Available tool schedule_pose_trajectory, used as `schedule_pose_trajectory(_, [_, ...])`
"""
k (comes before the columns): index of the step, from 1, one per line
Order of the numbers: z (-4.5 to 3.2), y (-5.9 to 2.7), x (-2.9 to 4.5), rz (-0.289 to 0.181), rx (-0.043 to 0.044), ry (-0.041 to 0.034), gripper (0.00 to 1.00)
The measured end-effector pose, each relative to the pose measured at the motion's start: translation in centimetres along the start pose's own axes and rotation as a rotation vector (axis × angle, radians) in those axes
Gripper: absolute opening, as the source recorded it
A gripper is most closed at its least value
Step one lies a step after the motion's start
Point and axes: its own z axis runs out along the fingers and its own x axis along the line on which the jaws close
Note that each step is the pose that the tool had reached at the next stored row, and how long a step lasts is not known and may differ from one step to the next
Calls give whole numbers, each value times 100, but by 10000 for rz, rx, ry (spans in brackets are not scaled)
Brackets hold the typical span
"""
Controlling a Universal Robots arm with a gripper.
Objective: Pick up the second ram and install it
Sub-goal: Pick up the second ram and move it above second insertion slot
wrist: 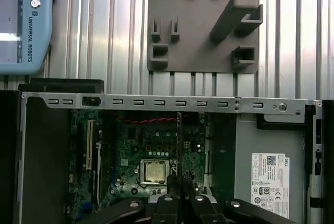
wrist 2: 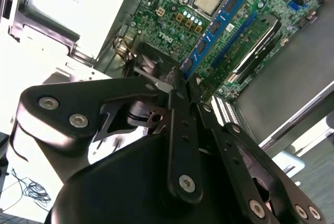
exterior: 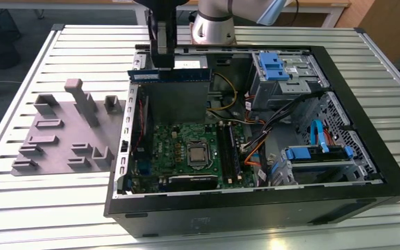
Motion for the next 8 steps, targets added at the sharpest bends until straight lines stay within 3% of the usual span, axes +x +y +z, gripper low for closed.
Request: schedule_pose_trajectory(8, [-2, -109, 1, 0, 0, 0, 14])
